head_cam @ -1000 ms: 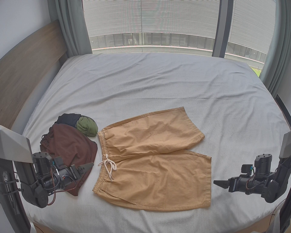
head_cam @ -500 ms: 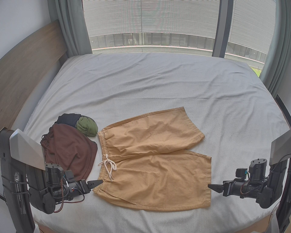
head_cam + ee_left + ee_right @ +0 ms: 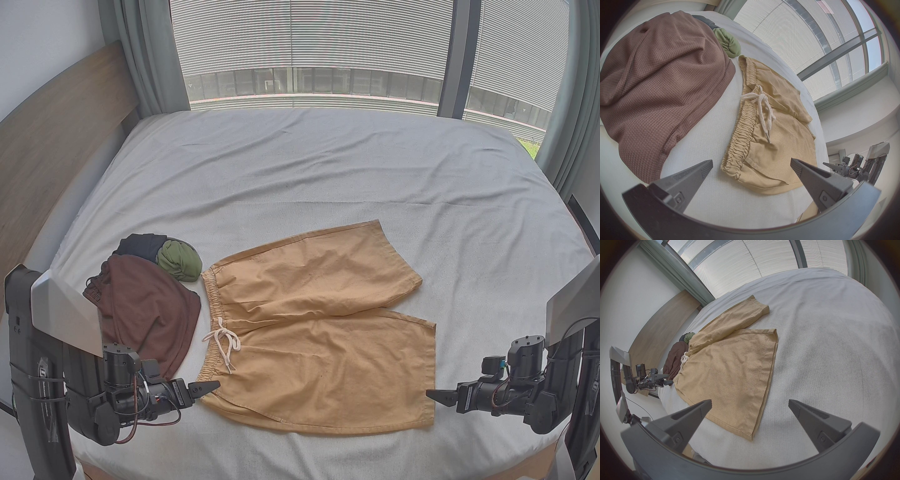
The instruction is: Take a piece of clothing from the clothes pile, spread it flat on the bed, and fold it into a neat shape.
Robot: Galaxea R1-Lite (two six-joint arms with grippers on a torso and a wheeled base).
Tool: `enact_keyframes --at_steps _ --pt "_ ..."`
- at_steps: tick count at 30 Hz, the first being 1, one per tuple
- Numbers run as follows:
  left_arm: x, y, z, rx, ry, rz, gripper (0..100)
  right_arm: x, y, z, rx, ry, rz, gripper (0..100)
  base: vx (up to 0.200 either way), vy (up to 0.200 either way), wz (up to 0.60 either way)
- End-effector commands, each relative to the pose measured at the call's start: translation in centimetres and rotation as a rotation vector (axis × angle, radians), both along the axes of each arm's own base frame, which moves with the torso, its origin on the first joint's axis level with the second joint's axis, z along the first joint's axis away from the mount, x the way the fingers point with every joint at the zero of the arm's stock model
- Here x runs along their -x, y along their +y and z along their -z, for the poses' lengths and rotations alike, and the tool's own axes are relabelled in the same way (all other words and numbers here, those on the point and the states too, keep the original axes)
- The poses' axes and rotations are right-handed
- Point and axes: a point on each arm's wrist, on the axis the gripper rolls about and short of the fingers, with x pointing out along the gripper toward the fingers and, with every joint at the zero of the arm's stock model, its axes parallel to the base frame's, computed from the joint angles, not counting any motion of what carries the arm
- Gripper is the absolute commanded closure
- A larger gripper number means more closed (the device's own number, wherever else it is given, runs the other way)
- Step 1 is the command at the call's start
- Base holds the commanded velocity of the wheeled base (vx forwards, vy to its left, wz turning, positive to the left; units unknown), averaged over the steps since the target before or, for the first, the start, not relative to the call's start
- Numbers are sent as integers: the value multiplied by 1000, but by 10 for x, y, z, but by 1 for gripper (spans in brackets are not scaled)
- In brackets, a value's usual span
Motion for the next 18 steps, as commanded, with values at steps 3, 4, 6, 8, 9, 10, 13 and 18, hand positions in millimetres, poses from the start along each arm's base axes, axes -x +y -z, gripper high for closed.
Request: enact_keyframes --at_steps 3,4,6,8,9,10,13,18 --pt "1 -1 2 -2 9 4 0 1 0 1 1 7 1 0 0 0 0" --pt "1 -1 4 -2 15 5 0 1 0 1 1 6 1 0 0 0 0" --pt "1 -1 5 -6 15 8 0 1 -1 1 1 6 2 0 0 0 0" --pt "0 -1 5 -10 14 3 0 1 -1 1 1 6 2 0 0 0 0" --pt "0 -2 5 -10 14 3 100 1 -1 1 1 6 2 0 0 0 0" --pt "0 -2 5 -10 14 3 100 1 -1 1 1 6 2 0 0 0 0" --pt "0 -2 5 -10 13 3 100 1 -1 1 2 5 1 0 0 0 0" --pt "0 -2 5 -11 13 6 100 5 0 3 5 28 -3 0 0 0 0"
